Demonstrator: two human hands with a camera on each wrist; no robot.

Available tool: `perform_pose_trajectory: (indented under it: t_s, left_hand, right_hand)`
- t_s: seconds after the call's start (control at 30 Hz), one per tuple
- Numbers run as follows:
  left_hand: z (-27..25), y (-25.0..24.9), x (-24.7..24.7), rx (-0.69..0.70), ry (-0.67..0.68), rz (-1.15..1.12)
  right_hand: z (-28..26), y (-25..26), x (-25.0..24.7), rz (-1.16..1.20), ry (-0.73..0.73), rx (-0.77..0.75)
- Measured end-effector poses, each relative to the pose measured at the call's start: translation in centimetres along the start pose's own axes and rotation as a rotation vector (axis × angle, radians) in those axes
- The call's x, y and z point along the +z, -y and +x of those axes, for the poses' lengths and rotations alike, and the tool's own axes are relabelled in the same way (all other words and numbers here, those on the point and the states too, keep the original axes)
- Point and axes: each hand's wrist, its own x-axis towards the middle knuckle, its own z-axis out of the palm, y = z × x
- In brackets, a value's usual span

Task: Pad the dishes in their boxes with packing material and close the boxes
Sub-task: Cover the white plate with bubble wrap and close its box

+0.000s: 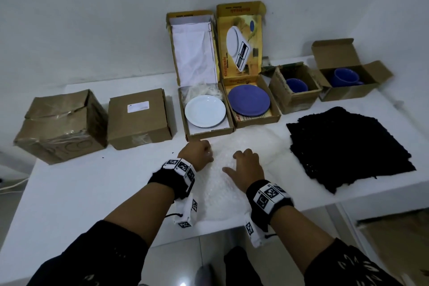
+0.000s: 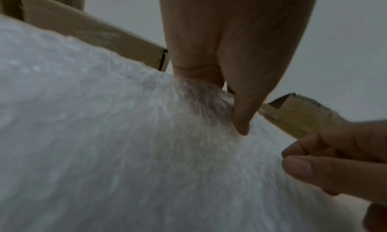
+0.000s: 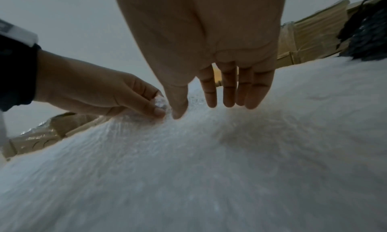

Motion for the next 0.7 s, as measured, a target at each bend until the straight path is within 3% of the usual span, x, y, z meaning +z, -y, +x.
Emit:
perform_pose_trajectory:
  t_s: [0.13,0.23,0.33,0.47,0.6,0.7]
  left_hand:
    - [-0.6,-0.6,-1.3,0.099,0.039,-0.389]
    - [-0.9,-1.3,-2.6,0.182,0.039,-0.506]
    - [-1.1,-1.8,-3.6,0.238,0.002,-0.675]
    - [-1.4,-2.5,-4.9,0.210,-0.135,-0.687]
    - [-1.0,-2.5,-6.4,0.167,-0.012,-0.758]
    - [-1.1,-3.3,-7.3,0.188,0.000,-0.773]
  right_hand:
    - [0.6,0.0,-1.2,0.158,-0.064,-0.057]
    - [1.4,0.3,-2.5,0.316,-0.009,-0.053]
    - [1.6,0.9,-4.9,0.498,-0.011,-0.152]
    - [1.6,2.4,-8.7,0.531,-0.032,-0.337]
    - [2.7,3.4,-11.8,0.680,0.030,-0.322]
    - [3.9,3.6,-13.3,0.598,-0.143,-0.278]
